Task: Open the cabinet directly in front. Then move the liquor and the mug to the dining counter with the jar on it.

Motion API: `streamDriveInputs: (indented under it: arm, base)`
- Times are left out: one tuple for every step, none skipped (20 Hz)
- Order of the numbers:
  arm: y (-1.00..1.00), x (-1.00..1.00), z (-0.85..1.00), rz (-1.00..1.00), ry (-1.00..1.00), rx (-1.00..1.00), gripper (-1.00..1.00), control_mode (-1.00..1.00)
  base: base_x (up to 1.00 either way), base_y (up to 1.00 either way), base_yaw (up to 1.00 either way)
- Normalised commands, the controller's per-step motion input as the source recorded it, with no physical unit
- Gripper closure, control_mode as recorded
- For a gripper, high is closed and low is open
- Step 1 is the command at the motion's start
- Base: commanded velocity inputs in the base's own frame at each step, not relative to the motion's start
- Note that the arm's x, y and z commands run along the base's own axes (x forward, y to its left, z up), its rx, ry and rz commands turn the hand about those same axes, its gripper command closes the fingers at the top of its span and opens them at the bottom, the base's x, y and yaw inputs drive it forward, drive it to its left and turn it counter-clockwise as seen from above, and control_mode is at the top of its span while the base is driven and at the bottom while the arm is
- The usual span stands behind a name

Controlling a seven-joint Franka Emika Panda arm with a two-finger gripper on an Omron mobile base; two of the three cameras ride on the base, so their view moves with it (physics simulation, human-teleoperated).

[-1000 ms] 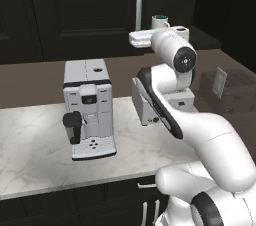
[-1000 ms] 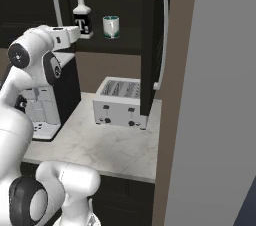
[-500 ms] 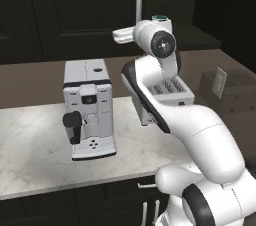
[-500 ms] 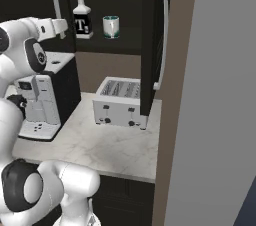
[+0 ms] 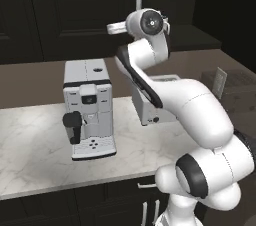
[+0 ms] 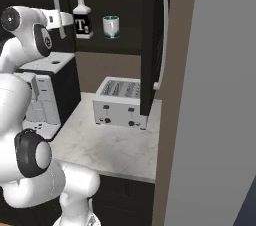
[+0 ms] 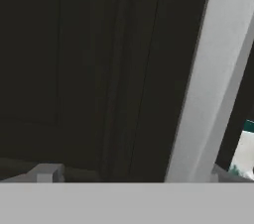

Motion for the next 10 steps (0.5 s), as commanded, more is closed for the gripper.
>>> streamDriveInputs:
  arm:
    - [0.27,0.85,-0.01,0.0,0.17,0.0,-1.0,-1.0]
    - [0.26,0.88,-0.09,0.0,0.17,0.0,-1.0,-1.0]
    - [0.21,0.89,-0.12,0.0,0.17,0.0,-1.0,-1.0]
    - [0.16,0.97,-0.19,0.0,0.17,0.0,-1.0,-1.0]
    - [0.15,1.0,-0.26,0.0,0.16,0.0,-1.0,-1.0]
    - [0.12,1.0,-0.27,0.0,0.16,0.0,-1.0,-1.0]
    - [0.09,1.0,-0.28,0.0,0.16,0.01,-1.0,-1.0]
    - [0.01,1.0,-0.31,0.0,0.13,0.02,-1.0,-1.0]
    - [0.0,0.99,-0.31,0.0,0.11,0.03,-1.0,-1.0]
    - [0.0,0.79,-0.26,0.0,0.07,0.03,-1.0,-1.0]
  base:
    - [0.0,0.0,0.0]
    - [0.0,0.0,0.0]
    - [0.0,0.0,0.0]
    - [0.0,0.0,0.0]
    - [0.0,0.0,0.0]
    - [0.0,0.0,0.0]
    - [0.0,0.0,0.0]
    - [0.0,0.0,0.0]
    - [0.0,0.0,0.0]
    - [0.0,0.0,0.0]
